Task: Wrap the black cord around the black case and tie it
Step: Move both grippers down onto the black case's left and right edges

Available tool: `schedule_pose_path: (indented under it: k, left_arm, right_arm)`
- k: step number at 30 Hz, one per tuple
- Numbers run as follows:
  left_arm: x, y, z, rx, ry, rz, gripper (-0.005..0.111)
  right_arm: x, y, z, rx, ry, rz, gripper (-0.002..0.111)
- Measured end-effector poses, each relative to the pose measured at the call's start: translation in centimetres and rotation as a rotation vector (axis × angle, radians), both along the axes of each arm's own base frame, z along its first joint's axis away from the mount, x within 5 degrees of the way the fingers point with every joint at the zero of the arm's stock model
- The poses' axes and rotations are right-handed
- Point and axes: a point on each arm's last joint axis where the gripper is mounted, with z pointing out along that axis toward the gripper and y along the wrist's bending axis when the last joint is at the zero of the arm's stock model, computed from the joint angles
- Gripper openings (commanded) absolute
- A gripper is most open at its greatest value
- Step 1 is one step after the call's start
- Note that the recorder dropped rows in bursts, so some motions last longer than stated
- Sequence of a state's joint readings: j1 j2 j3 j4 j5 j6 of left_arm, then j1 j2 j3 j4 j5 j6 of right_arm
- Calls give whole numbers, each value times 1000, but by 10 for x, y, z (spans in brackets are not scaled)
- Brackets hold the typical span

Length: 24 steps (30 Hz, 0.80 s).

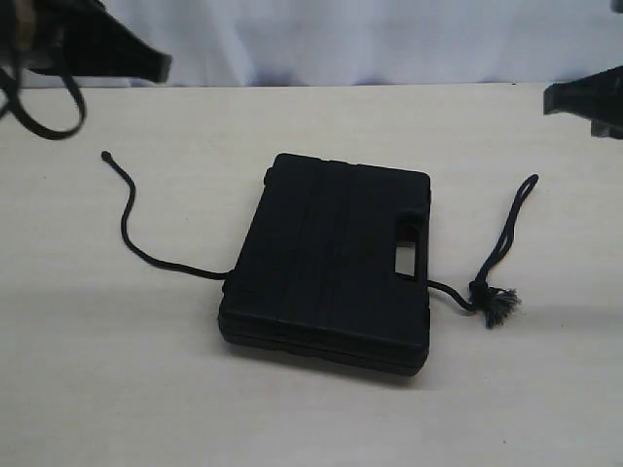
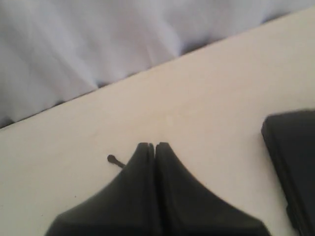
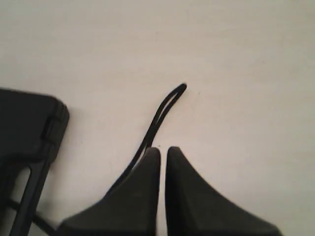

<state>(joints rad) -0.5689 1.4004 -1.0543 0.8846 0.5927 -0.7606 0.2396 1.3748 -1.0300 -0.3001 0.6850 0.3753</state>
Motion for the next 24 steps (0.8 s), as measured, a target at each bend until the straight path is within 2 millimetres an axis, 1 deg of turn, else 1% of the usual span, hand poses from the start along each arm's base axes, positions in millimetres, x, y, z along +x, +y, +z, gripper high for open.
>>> schedule_pose_path:
  k: [4, 6, 8, 12, 15, 18, 20, 22, 24]
  left_arm:
    - [-5, -37, -25, 190, 93, -124, 0]
    - [-9, -51, -37, 256, 123, -189, 0]
    - [-13, -65, -47, 297, 145, -242, 0]
    - [-20, -84, -63, 350, 175, -309, 0]
    - [-23, -90, -69, 371, 189, -326, 0]
    - [-24, -91, -69, 379, 191, -328, 0]
    - [-25, -90, -70, 388, 197, -317, 0]
    - [-25, -88, -70, 400, 205, -303, 4]
    - [-25, -86, -70, 411, 213, -289, 14]
  right_arm:
    - [5, 24, -22, -57, 143, 75, 4]
    - [6, 39, -34, -65, 196, 124, 6]
    - [6, 52, -47, -69, 248, 172, 12]
    - [6, 77, -72, -81, 329, 250, 31]
    - [8, 87, -86, -54, 359, 260, 44]
    - [12, 94, -97, 6, 374, 245, 52]
    - [14, 98, -104, 41, 383, 232, 55]
    - [16, 101, -110, 71, 386, 220, 56]
    - [18, 103, -115, 86, 386, 215, 56]
